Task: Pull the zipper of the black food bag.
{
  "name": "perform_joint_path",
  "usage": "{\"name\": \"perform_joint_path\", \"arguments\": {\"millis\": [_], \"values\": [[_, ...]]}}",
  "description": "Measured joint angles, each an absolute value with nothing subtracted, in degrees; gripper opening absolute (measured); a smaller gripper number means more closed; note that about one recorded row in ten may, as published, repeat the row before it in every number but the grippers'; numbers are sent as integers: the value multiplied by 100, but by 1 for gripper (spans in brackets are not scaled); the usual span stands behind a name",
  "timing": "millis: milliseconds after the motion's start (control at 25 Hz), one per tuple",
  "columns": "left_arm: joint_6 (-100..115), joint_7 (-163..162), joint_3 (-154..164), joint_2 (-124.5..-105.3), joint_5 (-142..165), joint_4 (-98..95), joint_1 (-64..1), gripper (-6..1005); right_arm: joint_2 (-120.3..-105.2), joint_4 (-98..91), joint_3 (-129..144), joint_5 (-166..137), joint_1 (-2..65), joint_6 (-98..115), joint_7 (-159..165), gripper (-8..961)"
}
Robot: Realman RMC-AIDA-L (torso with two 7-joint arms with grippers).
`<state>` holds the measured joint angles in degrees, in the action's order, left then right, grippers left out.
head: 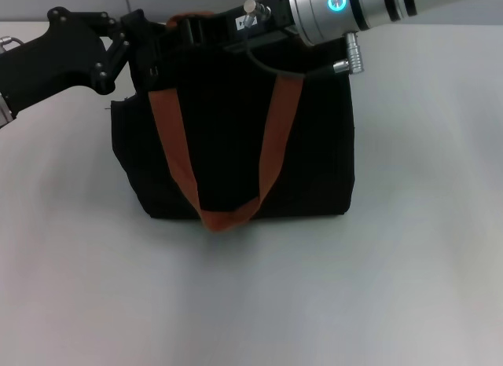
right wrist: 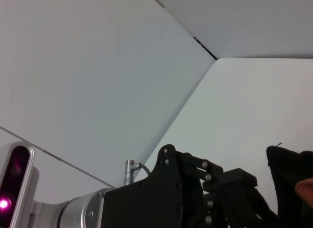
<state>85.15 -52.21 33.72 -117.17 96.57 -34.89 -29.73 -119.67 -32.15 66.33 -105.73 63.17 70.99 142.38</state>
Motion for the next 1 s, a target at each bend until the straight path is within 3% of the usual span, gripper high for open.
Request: {"name": "perform_joint_path", "arguments": {"millis": [1000], "values": [[8556, -5274, 3374, -11761, 9664, -3490, -2978, 27, -11989, -3129, 6673, -10554, 6331, 6945, 14178, 275]]}}
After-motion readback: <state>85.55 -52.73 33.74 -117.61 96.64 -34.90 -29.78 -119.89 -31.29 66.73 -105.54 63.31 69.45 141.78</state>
